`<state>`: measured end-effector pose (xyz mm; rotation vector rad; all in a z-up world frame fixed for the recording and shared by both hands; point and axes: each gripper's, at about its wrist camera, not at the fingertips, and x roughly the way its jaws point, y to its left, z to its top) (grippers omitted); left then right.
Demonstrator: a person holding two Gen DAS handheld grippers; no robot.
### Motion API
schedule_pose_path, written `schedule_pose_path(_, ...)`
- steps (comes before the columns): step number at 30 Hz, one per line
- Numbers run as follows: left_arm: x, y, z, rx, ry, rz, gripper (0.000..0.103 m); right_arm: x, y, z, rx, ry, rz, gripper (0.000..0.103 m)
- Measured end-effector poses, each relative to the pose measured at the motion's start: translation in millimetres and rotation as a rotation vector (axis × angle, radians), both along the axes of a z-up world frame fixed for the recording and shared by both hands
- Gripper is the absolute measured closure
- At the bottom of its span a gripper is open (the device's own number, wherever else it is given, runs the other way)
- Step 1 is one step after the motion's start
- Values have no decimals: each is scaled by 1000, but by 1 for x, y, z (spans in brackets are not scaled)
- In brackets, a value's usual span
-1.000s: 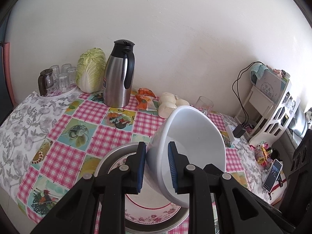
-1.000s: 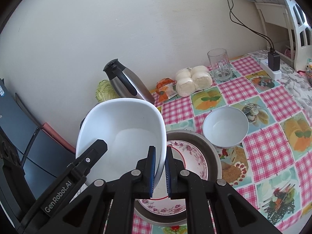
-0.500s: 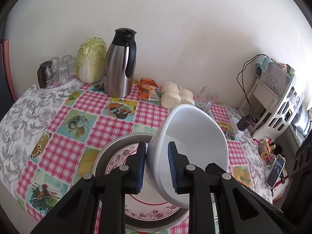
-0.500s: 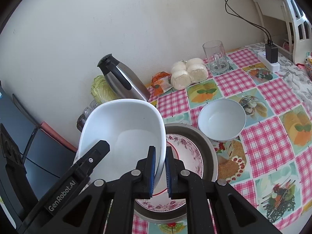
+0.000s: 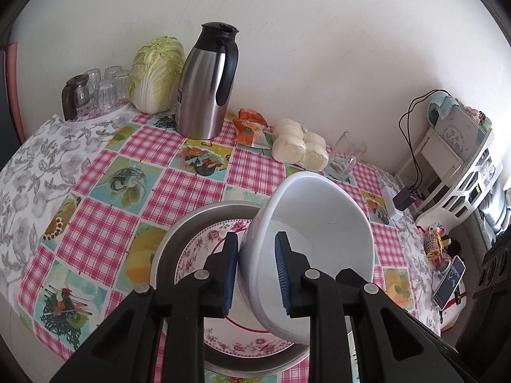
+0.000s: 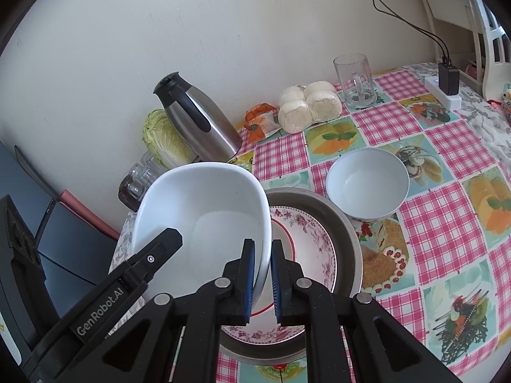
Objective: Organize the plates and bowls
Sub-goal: 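Lower the square bowl into the basin onto the red-rim bowl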
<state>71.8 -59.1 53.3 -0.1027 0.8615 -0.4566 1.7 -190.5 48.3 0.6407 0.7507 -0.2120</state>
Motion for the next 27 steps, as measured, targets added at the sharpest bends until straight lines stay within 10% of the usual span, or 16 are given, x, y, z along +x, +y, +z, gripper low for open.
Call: schedule_pose_path(27,22,12,-33,-64,159,26,79,14,-2,-23,14,81,4,88)
